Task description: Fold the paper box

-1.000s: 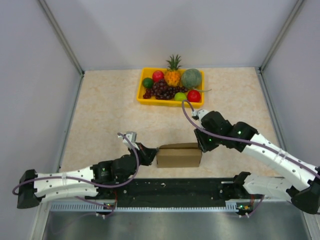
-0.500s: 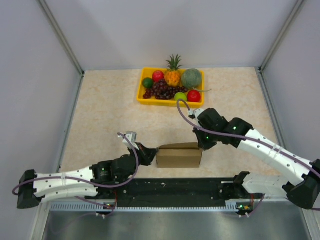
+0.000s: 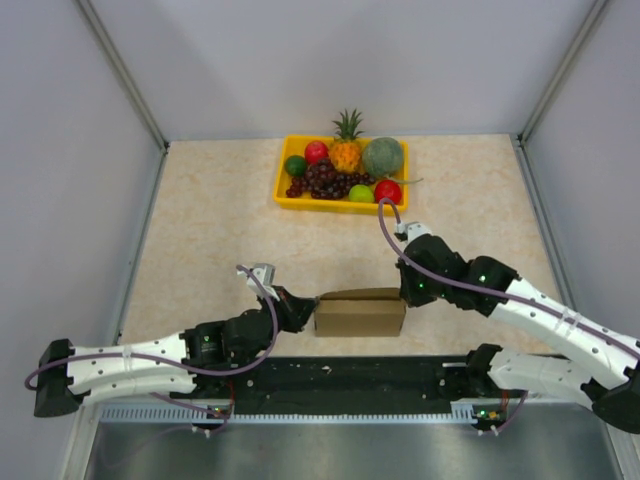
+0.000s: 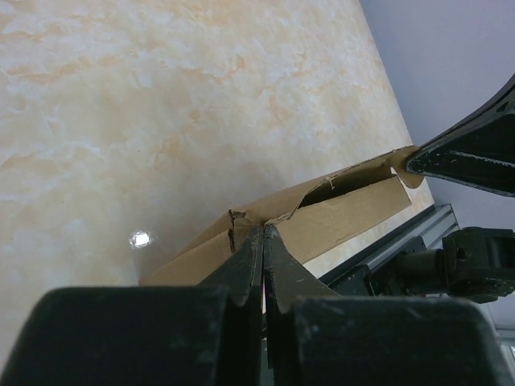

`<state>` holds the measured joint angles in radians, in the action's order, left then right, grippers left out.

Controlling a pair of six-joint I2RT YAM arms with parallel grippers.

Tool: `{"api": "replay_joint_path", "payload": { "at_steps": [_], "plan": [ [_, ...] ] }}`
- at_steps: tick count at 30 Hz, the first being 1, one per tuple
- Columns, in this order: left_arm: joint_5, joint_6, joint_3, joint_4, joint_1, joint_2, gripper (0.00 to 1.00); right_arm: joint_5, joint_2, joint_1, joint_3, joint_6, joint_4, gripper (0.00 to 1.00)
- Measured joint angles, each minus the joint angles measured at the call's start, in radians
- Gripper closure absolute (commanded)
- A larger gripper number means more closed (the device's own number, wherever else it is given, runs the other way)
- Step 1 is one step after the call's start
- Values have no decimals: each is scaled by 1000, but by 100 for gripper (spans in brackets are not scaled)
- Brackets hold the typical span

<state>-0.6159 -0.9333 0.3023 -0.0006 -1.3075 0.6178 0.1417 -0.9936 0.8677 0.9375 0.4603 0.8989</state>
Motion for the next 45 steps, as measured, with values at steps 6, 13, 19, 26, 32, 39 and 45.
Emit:
{"api": "replay_joint_path", "payload": {
  "at_steps": [6,13,19,26,32,39,45],
  "plan": [
    [6,0,9,0,-1,18,100,178,43,97,-61,135,-56,100],
    [5,0,10,-2,-1,22,100,369,50,190,-109,224,-105,100],
    [13,-2,10,-3,-2,21,100,385,66,197,-120,206,-110,100],
    [21,-5,10,-3,-3,19,100,388,82,201,-126,209,-103,100],
    [24,-5,10,-7,-4,14,100,507,84,290,-161,309,-110,100],
    [25,-5,10,-12,-4,13,100,696,118,415,-249,462,-137,100],
    [59,-6,12,-11,-5,3,100,703,282,436,-337,547,-158,100]
  ]
}}
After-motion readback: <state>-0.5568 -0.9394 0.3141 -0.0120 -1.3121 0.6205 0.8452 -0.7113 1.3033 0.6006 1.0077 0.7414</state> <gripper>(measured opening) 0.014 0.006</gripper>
